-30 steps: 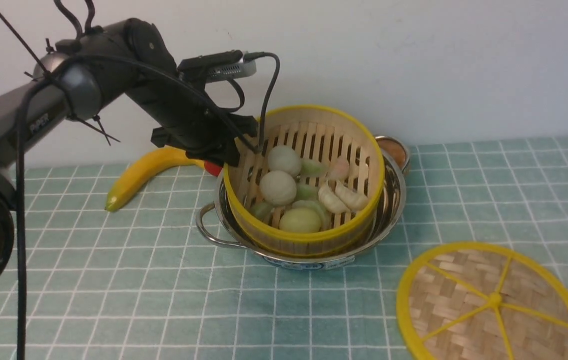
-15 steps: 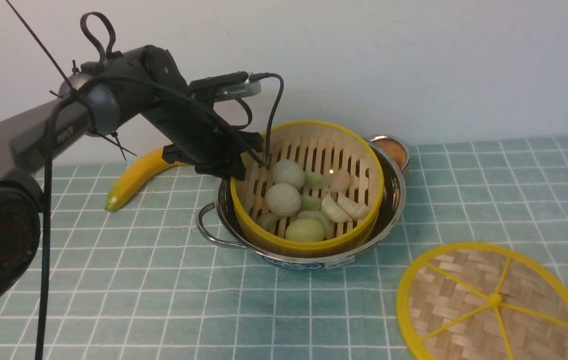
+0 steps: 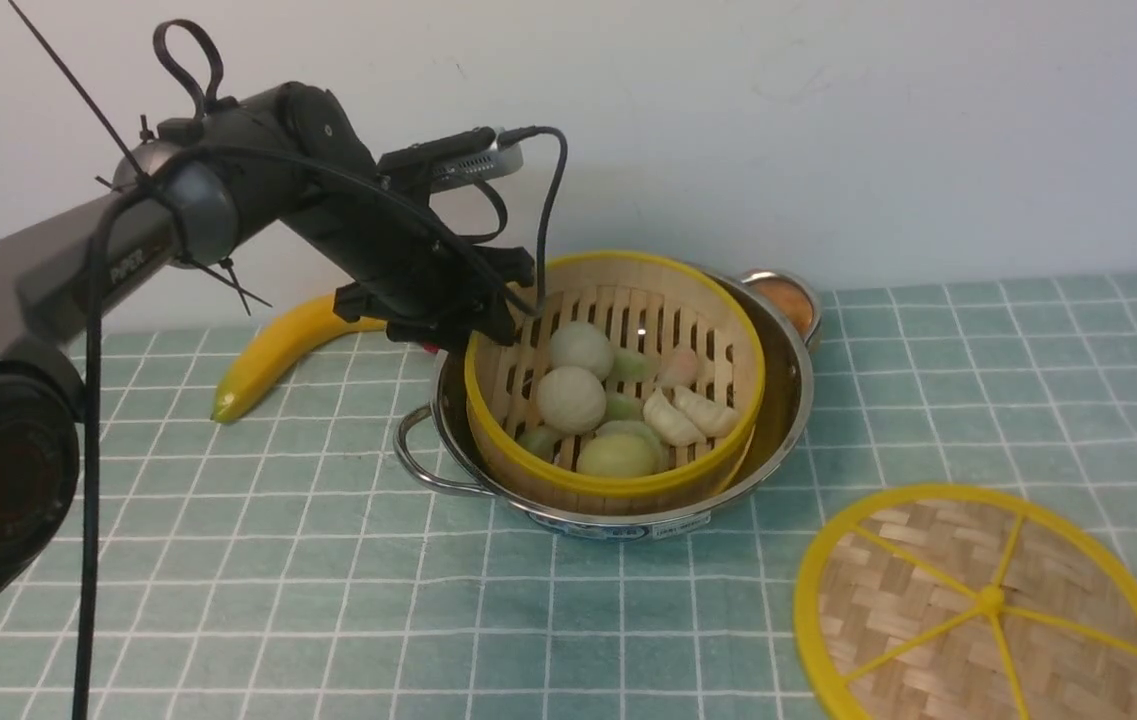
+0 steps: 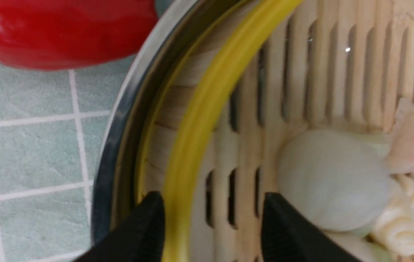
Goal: Place the steamer in the pot on the blue tablecloth, and put the lid on the steamer.
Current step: 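Place the bamboo steamer basket with dumplings into the steel pot with the left gripper, then move the gripper down to the bamboo steamer lid and grasp its center knob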
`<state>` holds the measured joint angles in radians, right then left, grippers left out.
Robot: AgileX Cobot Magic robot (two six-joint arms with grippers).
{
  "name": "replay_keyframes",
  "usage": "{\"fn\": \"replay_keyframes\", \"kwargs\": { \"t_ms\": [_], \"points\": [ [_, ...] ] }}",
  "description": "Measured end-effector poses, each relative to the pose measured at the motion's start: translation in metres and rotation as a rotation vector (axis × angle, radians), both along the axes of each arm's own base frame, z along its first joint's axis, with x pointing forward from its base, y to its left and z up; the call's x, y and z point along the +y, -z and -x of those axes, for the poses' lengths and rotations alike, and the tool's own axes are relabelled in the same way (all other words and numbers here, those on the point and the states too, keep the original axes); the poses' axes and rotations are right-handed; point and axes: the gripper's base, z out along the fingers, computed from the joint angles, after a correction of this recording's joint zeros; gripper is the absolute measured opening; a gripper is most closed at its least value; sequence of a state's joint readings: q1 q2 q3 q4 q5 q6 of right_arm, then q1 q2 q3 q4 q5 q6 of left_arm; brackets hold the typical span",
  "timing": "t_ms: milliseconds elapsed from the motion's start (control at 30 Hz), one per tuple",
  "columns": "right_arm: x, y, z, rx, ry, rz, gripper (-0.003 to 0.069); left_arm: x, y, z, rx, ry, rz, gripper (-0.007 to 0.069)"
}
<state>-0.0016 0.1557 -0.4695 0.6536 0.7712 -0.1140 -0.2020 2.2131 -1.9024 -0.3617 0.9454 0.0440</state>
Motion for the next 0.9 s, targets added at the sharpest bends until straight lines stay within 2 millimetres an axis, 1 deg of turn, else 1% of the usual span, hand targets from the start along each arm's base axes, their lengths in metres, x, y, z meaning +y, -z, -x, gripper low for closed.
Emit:
{"fn": "replay_keyframes", "kwargs": {
  "t_ms": [67,100,133,200,300,333,367,467,533,567,600,633,667,700,767,800,833,900],
  "points": [
    [0.0,0.0,0.0,0.0,0.0,-0.001,0.024,-0.001,-0.008,-0.001,-0.009,0.006,0.007,0.0393],
    [0.0,0.0,0.0,0.0,0.0,-0.001,0.024,-0.001,-0.017,-0.002,-0.025,0.012,0.011,0.0417],
    [0.0,0.0,0.0,0.0,0.0,-0.001,0.024,-0.002,-0.031,-0.003,-0.046,0.022,0.017,0.0436],
    [0.0,0.0,0.0,-0.001,0.001,-0.002,0.024,-0.003,-0.049,-0.005,-0.074,0.036,0.021,0.0449],
    [0.0,-0.003,-0.001,-0.025,0.01,-0.027,0.024,-0.003,-0.09,-0.001,-0.127,0.073,0.023,0.0452],
    [-0.001,-0.006,-0.001,-0.044,0.014,-0.054,0.024,-0.003,-0.098,0.001,-0.135,0.081,0.021,0.045],
    [0.0,-0.009,-0.001,-0.069,0.017,-0.1,0.024,-0.002,-0.118,0.003,-0.183,0.087,0.028,0.0442],
    [-0.003,-0.023,-0.002,-0.173,0.044,-0.234,0.024,0.0,-0.16,0.015,-0.295,0.103,0.037,0.0395],
    [-0.006,-0.035,-0.002,-0.253,0.066,-0.312,0.024,0.003,-0.189,0.029,-0.373,0.119,0.036,0.0333],
    [-0.008,-0.044,-0.004,-0.295,0.077,-0.336,0.024,0.005,-0.207,0.04,-0.419,0.133,0.033,0.0283],
    [-0.008,-0.045,-0.004,-0.3,0.078,-0.337,0.024,0.005,-0.21,0.042,-0.428,0.135,0.033,0.0266],
    [-0.008,-0.053,-0.006,-0.321,0.078,-0.341,0.024,0.007,-0.224,0.052,-0.464,0.144,0.03,0.0218],
    [-0.008,-0.061,-0.008,-0.341,0.074,-0.339,0.024,0.009,-0.236,0.06,-0.494,0.15,0.03,0.0189],
    [-0.007,-0.075,-0.014,-0.35,0.057,-0.337,0.024,0.014,-0.26,0.079,-0.558,0.16,0.023,0.0111],
    [-0.003,-0.092,-0.02,-0.369,0.019,-0.304,0.024,0.018,-0.281,0.098,-0.62,0.168,0.009,0.0047],
    [0.0,-0.102,-0.027,-0.372,-0.017,-0.28,0.024,0.023,-0.298,0.115,-0.671,0.169,-0.002,0.0008],
    [0.003,-0.107,-0.036,-0.354,-0.049,-0.254,0.024,0.026,-0.31,0.127,-0.707,0.171,-0.01,-0.0006],
    [0.013,-0.131,-0.05,-0.365,-0.164,-0.168,0.024,0.034,-0.338,0.16,-0.8,0.171,-0.038,-0.0023]
  ]
}}
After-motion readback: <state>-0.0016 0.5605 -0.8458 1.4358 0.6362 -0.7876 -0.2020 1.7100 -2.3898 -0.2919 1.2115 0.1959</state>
